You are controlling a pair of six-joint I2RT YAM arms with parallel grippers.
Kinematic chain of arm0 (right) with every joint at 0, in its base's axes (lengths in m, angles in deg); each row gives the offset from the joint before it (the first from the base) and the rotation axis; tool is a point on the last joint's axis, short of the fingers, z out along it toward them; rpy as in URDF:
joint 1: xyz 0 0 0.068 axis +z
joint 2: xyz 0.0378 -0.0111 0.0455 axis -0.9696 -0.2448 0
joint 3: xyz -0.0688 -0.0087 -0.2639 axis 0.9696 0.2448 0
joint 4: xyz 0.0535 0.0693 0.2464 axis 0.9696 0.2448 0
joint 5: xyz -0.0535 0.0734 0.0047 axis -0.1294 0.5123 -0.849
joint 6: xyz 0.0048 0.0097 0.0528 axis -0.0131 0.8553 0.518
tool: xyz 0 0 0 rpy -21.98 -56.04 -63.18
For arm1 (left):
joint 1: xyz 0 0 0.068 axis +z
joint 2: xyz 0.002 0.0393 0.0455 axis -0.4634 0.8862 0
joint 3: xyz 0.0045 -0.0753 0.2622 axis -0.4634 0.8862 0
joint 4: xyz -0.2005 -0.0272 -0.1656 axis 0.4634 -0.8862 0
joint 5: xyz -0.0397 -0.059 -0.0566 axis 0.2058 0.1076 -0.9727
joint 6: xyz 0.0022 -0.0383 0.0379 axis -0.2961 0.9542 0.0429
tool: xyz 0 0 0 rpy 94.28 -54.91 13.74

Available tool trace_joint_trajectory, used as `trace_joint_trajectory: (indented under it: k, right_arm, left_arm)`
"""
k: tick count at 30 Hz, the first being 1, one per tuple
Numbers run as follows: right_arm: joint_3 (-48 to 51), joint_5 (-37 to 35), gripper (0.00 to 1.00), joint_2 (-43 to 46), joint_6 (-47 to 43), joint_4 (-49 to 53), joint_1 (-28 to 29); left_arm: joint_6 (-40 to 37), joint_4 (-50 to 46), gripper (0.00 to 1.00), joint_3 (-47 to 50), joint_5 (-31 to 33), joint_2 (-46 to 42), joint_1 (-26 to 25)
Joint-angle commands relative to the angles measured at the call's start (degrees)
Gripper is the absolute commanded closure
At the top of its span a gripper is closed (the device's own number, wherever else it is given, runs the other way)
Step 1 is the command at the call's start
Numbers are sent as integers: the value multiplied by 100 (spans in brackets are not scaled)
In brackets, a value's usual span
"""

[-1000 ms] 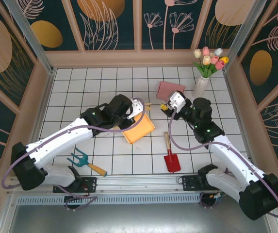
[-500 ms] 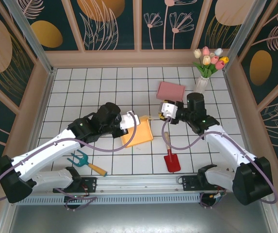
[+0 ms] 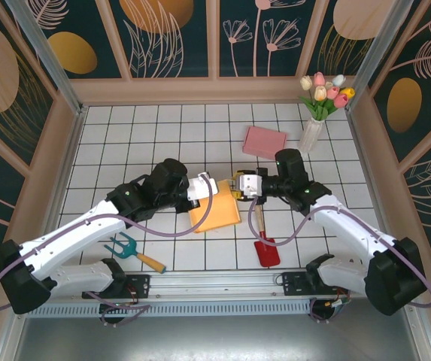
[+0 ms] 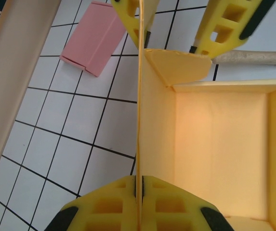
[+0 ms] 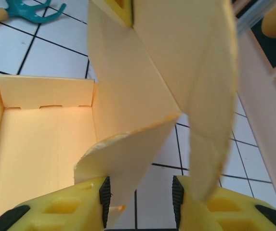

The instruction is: Fold the paper box

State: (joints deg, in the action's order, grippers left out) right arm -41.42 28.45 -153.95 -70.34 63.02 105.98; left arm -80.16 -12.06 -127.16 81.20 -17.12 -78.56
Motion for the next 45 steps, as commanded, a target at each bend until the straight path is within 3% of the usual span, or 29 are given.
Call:
trace_joint_trajectory:
  k: [1,14,17,21,23,27,29,33,35,38,40,43,45]
  right_arm:
    - [-217,389,58,-19,-114,14,87]
    - [-540,425,71,-277,-265,354,435]
    - [-546,423,76,-296,-309,426,447]
    - [-518,394,91,-293,-318,472,445]
    - [-514,347,99,-302,-309,519,443]
    - [-439,144,100,-361,-176,418,305]
    - [-341,165,100,-341,51,180,159]
    - [-39,309,100,-248,445,-403,-255]
    - [113,295,100,-194,486,-589,-380]
    - [175,252,100,-194,410,-518,-559]
    - [166,297,100,-193,310,-373,-650]
    - [261,407,100,-108,271,-455,-689]
    - [323,517,100,-34,271,-512,-687]
  left_arm:
    - [-67,225,100,31,-206,2,-18]
    - [-75,358,100,95,-422,-91,-20]
    - [-42,406,100,96,-403,-109,-24]
    - [49,583,100,109,-400,-178,-23]
    - [121,696,98,123,-417,-248,-24]
    - [499,1093,87,98,-183,-491,-25]
    - [963,1415,77,50,-25,-686,-27]
    - [2756,1955,58,-18,641,-1160,-28]
    - [3695,2206,57,296,1272,-1438,-22]
    - [5215,2433,54,1172,2715,-1961,-26]
    - [5746,2460,53,1646,3198,-2235,3]
    - [6221,2470,54,2001,2971,-2298,422]
    - [6531,2465,54,1984,1931,-2043,1230]
